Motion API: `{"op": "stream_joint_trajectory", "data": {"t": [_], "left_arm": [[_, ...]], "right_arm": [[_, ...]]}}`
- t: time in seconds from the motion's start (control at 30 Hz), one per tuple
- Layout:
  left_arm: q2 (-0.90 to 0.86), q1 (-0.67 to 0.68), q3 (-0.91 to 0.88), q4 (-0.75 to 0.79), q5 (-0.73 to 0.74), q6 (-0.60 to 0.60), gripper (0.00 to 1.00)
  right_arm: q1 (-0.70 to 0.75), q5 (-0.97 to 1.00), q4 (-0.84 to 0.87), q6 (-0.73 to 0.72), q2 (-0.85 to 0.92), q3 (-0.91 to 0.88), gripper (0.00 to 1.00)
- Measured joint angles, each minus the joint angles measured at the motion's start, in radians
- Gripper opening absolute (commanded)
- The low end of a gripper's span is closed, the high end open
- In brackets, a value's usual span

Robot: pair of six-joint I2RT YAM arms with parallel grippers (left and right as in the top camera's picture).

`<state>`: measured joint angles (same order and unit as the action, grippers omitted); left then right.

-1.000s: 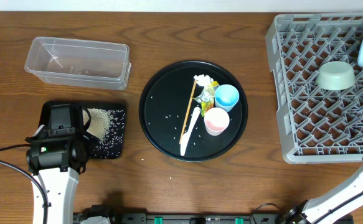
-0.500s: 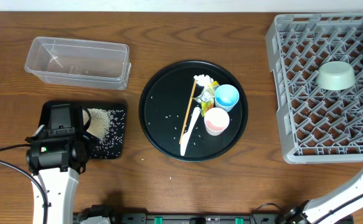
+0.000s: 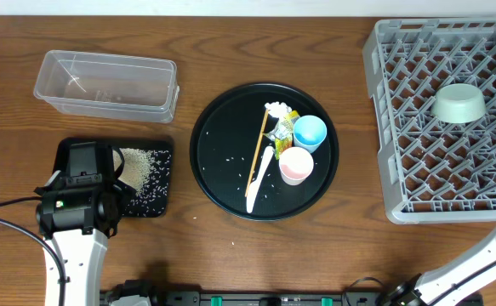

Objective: Sort waste into correct bins and load items into the dishwasher rack
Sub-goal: 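Lower the blue bowl into the rack and release it with the right gripper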

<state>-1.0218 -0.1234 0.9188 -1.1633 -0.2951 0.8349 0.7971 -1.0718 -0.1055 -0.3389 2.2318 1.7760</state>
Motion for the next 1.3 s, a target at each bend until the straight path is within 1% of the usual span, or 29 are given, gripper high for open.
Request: {"op": "stream_joint_trajectory", "data": {"t": [0.2,0.27,0.37,0.43,0.53,0.63,0.77,0.97,1.3], "left_arm": [[0.0,0.0,0.0,0.0,0.0,0.0,0.98],[0.0,0.0,0.0,0.0,0.0,0.0,0.98],[0.0,0.0,0.0,0.0,0.0,0.0,0.98],[0.0,0.0,0.0,0.0,0.0,0.0,0.98],[0.0,0.0,0.0,0.0,0.0,0.0,0.98],[0.0,0.0,0.0,0.0,0.0,0.0,0.98],[0.0,0.0,0.0,0.0,0.0,0.0,0.98],[0.0,0.0,0.0,0.0,0.0,0.0,0.98],[0.0,0.0,0.0,0.0,0.0,0.0,0.98]], "right_arm": [[-0.012,-0.045,0.087,-0.074,0.023,0.0,0.01],[-0.016,-0.05,0.152,-0.105,0.032,-0.001,0.01],[-0.021,-0.058,0.254,-0.192,0.05,-0.002,0.01],[-0.023,-0.061,0.319,-0.275,0.057,-0.004,0.01],[-0.028,-0.062,0.359,-0.37,0.058,-0.004,0.01],[-0.028,-0.062,0.337,-0.443,0.058,-0.004,0.01],[-0.028,-0.066,0.274,-0.489,0.058,-0.004,0.01],[-0.015,-0.102,0.195,-0.494,0.058,-0.004,0.01],[0.057,-0.158,0.17,-0.495,0.058,-0.004,0.01]]}}
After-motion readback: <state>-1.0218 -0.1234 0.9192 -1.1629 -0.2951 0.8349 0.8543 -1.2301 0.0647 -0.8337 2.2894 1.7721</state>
